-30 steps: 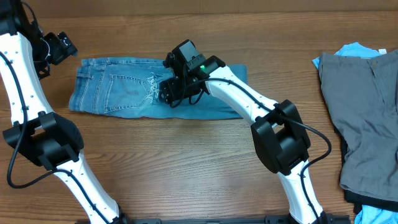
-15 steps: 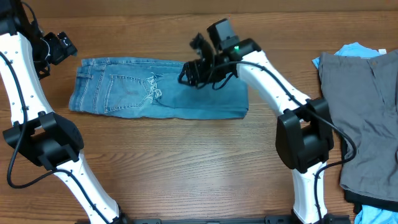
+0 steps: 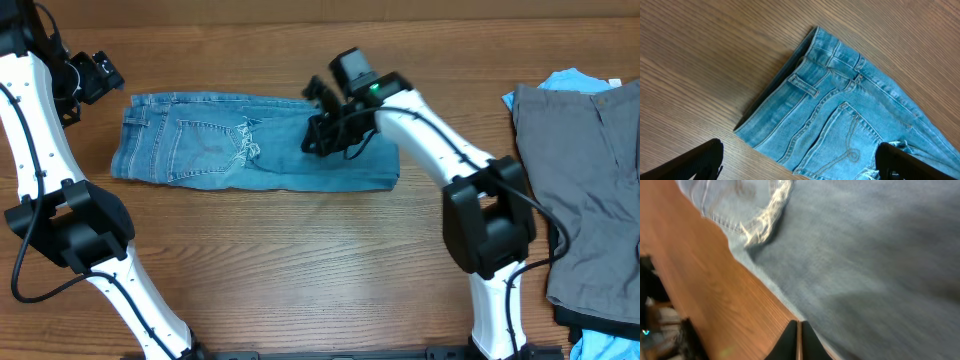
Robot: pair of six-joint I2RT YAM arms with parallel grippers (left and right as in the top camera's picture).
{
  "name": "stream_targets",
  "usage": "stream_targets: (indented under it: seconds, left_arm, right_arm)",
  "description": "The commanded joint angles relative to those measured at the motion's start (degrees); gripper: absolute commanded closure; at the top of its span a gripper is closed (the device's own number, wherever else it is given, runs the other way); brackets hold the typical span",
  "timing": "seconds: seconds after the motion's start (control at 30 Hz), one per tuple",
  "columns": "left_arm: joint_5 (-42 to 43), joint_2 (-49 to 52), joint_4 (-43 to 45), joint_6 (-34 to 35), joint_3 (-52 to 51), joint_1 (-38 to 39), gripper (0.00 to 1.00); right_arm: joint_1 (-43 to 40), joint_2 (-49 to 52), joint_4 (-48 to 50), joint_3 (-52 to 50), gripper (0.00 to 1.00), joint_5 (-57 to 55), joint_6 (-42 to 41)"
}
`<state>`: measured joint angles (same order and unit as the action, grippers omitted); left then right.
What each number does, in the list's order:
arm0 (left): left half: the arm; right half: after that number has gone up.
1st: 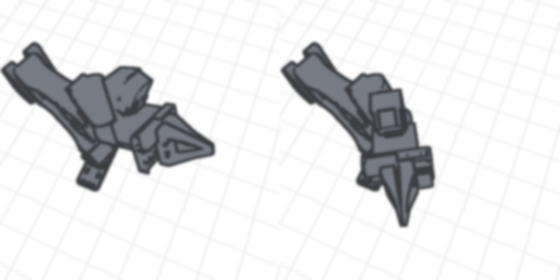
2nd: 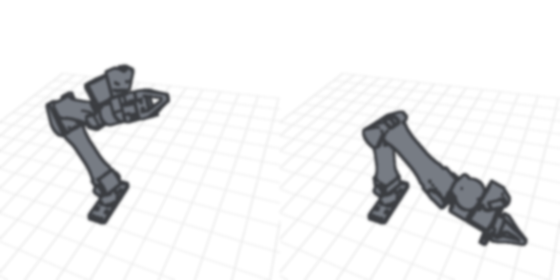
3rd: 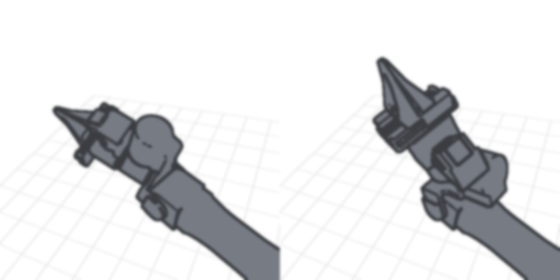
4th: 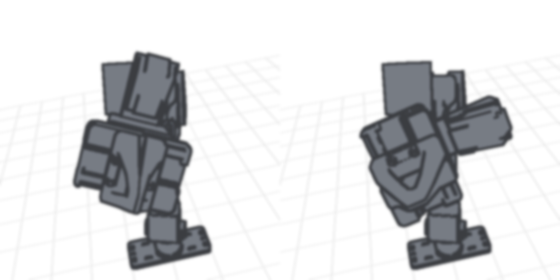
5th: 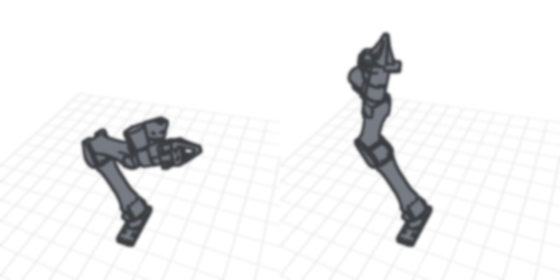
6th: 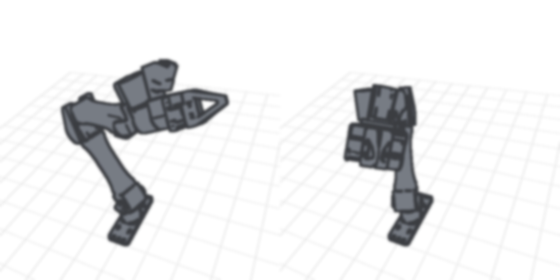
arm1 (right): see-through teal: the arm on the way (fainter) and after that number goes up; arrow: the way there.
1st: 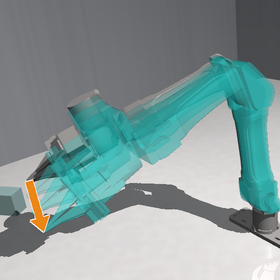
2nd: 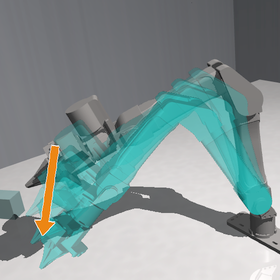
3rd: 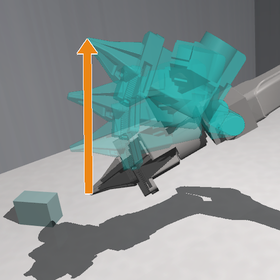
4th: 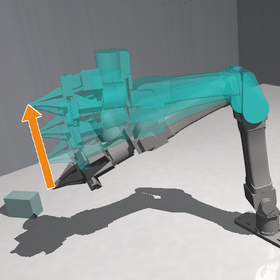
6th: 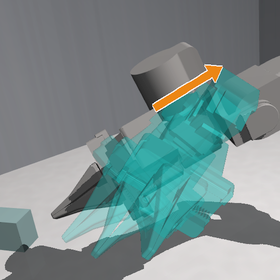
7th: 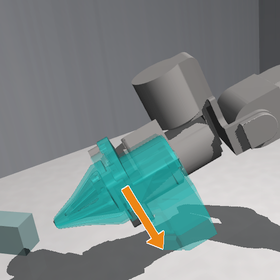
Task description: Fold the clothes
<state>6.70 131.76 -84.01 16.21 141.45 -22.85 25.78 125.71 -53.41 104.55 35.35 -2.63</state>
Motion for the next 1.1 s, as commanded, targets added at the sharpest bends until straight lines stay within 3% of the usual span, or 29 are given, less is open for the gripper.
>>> stream_targets:
  seconds: [0.0,0.07,0.1,0.13,0.23,0.43,0.57,0.63,0.73,1.07]
  left_arm:
    - [0.4,0.6,4.9,0.5,0.0,0.0,0.0]
    - [0.4,0.6,8.2,0.5,0.0,0.0,0.0]
    - [0.4,0.6,9.5,0.5,0.0,0.0,0.0]
    - [0.4,0.6,10.0,0.6,0.0,0.0,0.0]
    - [1.2,0.6,11.2,1.5,0.0,0.0,0.0]
    - [15.2,0.6,4.8,6.1,0.0,0.0,0.0]
    - [26.7,0.7,-0.7,5.0,0.0,0.3,0.0]
    - [27.6,0.8,-4.1,-0.2,0.0,2.1,0.0]
    - [24.5,1.4,-6.5,-6.2,-0.3,7.9,0.0]
    - [-1.9,1.7,1.8,-5.9,-3.1,30.1,0.0]
  right_arm:
    - [-8.5,-7.8,-4.1,3.7,0.76,0.7,0.5]
    - [-12.7,-9.0,-6.9,3.7,0.62,-0.7,1.0]
    - [-16.2,-9.5,-8.9,3.6,0.26,-1.9,1.0]
    - [-18.3,-9.7,-10.2,3.7,0.0,-2.4,1.0]
    - [-26.4,-9.7,-15.8,3.4,0.0,-2.7,1.0]
    - [-37.6,-9.7,-16.9,3.4,0.0,-2.7,1.0]
    - [-42.3,-9.7,-15.5,3.4,0.0,-2.7,1.0]
    - [-44.0,-9.7,-15.2,3.4,0.0,-2.7,1.0]
    - [-44.9,-9.7,-15.2,3.4,0.0,-2.7,1.0]
    - [-44.9,-9.7,-15.2,3.4,0.0,-2.7,1.0]
